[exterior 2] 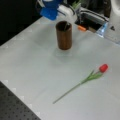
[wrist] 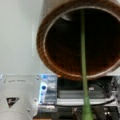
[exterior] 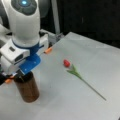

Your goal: Flower insertion into a vase

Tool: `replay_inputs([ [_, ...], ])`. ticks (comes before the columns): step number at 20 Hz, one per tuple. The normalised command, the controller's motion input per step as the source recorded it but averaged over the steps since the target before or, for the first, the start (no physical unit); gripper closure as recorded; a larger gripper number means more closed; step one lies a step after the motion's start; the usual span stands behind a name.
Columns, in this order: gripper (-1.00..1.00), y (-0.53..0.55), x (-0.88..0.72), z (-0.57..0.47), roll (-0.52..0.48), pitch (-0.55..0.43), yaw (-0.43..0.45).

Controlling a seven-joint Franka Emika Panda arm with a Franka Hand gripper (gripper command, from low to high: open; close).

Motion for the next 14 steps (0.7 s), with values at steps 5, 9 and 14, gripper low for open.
replay_inputs([
  [5, -1.00, 0.59, -0.25, -0.15, 0.007, -0.529, -0.023],
  [9, -1.00, 0.49, -0.22, -0.12, -0.046, -0.347, -0.043],
  [14, -1.00, 0.41, -0.08, -0.12, -0.059, -0.261, -0.097],
])
